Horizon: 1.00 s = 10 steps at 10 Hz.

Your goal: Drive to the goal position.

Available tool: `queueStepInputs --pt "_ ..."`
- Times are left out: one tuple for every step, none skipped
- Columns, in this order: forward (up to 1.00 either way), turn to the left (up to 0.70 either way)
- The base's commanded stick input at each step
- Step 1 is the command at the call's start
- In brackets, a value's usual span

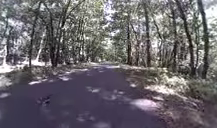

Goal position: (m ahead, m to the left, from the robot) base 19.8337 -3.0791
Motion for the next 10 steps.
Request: queueStepInputs --pt "0.45 0.00" --pt "0.45 0.00" --pt "0.45 0.00" --pt "0.45 0.00" --pt "0.45 0.00" --pt "0.45 0.00" --pt "0.45 0.02" --pt "0.45 0.16" --pt "0.45 0.27" --pt "0.45 0.10"
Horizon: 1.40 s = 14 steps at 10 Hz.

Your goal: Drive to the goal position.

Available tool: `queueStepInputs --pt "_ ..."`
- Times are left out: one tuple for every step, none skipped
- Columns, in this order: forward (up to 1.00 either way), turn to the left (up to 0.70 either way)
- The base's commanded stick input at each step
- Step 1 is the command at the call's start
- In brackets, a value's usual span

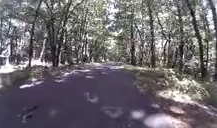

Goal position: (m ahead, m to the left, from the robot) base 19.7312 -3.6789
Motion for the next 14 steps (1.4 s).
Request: queueStepInputs --pt "0.45 0.00" --pt "0.45 0.00" --pt "0.45 0.00" --pt "0.45 0.00" --pt "0.45 0.00" --pt "0.45 0.00" --pt "0.45 0.00" --pt "0.45 0.00" --pt "0.45 0.00" --pt "0.45 0.00" --pt "0.45 0.00" --pt "0.45 -0.12" --pt "0.45 -0.27" --pt "0.45 -0.27"
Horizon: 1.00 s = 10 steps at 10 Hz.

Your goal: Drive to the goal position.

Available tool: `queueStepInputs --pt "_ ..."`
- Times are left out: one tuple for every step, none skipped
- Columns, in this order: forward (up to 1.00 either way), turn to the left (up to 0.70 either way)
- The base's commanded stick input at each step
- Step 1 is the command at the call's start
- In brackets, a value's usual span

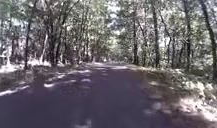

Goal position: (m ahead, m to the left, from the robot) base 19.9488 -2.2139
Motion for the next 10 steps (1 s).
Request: queueStepInputs --pt "0.45 -0.27" --pt "0.45 -0.21" --pt "0.45 0.00" --pt "0.45 0.00" --pt "0.45 0.00" --pt "0.45 0.00" --pt "0.45 0.00" --pt "0.45 0.00" --pt "0.45 0.00" --pt "0.45 0.00"
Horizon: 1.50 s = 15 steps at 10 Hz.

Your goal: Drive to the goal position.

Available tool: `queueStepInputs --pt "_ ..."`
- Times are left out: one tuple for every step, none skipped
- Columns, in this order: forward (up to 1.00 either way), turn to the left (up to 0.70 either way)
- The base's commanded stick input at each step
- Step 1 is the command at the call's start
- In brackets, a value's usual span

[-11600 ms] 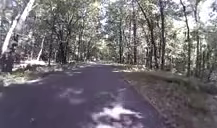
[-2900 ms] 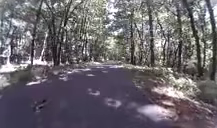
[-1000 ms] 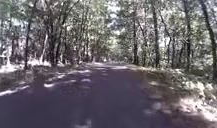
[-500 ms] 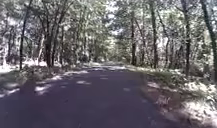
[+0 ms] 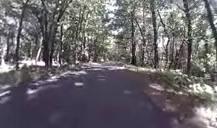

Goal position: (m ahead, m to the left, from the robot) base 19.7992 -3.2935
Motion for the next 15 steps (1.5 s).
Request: queueStepInputs --pt "0.45 0.00" --pt "0.45 0.00" --pt "0.45 0.00" --pt "0.45 0.00" --pt "0.45 0.00" --pt "0.45 0.00" --pt "0.45 0.00" --pt "0.45 0.00" --pt "0.45 0.00" --pt "0.45 0.00" --pt "0.45 0.00" --pt "0.45 -0.03" --pt "0.45 -0.27" --pt "0.45 -0.22" --pt "0.45 -0.10"
